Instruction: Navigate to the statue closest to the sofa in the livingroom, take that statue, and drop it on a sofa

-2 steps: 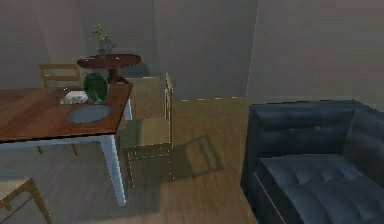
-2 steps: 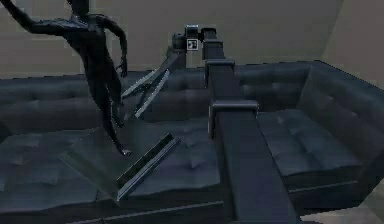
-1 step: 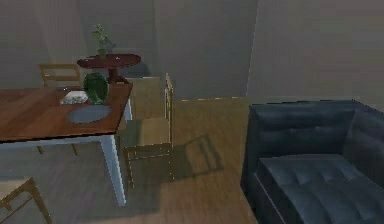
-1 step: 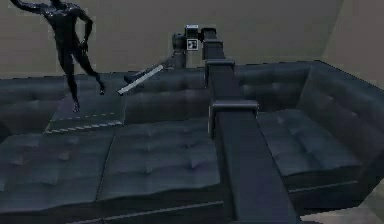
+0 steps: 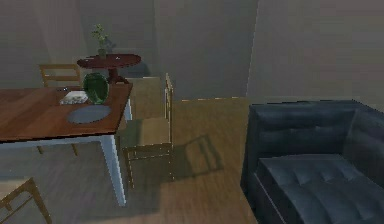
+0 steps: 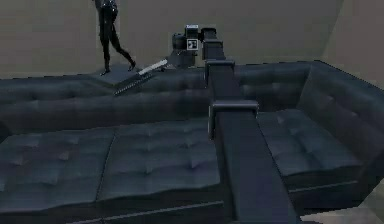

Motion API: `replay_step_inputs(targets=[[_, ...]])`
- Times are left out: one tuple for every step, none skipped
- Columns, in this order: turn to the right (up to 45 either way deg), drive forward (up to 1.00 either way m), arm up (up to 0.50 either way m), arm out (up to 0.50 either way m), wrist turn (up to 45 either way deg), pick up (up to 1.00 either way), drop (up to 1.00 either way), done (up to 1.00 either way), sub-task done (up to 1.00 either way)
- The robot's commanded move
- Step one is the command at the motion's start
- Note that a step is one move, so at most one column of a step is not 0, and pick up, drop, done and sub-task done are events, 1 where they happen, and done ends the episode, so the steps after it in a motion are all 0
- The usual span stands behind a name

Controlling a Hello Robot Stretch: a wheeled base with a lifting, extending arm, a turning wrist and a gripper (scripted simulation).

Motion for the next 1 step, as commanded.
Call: replay_step_inputs(targets=[[0.0,0.0,0.0,0.0,39.0,0.0,0.0,0.0,0.0]])
